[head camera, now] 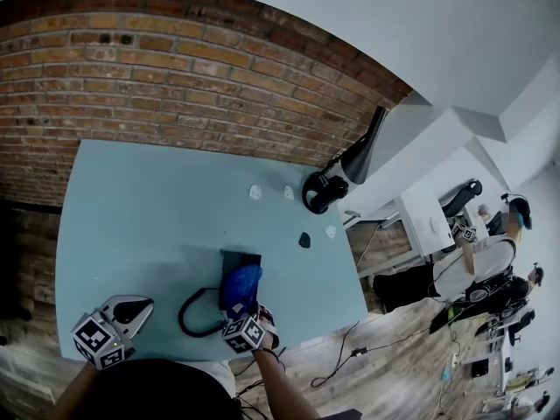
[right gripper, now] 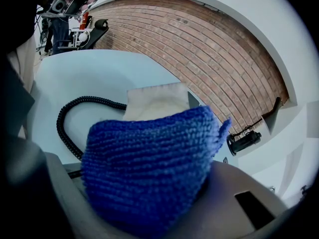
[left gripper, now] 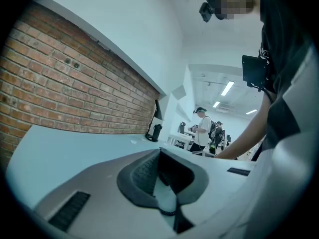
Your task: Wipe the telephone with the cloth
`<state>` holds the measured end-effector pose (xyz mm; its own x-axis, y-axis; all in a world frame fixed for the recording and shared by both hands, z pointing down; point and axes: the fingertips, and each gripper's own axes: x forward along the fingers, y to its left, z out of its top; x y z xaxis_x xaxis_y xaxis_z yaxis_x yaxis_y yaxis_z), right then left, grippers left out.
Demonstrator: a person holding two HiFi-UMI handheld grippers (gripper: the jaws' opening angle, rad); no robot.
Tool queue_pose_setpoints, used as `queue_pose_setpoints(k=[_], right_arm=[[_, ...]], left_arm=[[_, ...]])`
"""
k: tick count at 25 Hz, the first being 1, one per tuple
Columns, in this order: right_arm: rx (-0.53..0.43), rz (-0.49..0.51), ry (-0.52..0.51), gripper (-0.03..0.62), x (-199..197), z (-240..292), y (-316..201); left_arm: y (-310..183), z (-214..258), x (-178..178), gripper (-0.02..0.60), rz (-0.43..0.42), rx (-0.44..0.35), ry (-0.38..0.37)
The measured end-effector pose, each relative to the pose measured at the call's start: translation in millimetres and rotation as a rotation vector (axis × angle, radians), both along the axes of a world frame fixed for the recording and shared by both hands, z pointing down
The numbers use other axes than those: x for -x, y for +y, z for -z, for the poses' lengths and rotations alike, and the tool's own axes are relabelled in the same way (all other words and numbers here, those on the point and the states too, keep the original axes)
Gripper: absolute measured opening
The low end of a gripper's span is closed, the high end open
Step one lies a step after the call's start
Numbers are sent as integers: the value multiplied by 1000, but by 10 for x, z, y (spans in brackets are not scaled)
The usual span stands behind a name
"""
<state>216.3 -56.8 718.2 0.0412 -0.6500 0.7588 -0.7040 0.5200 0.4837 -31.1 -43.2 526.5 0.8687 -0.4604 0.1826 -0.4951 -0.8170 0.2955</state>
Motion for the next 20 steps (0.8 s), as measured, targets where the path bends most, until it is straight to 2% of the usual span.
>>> queue_pose_setpoints(k=[14,20], right_arm=[[-9,-51,-31,64,9,-61,121],[-20,-143,-102,66,2,-109,254]], left_arm=[[20,-34,-10,23,-7,2,4],[14,-30,-8,23,-9,8,3]])
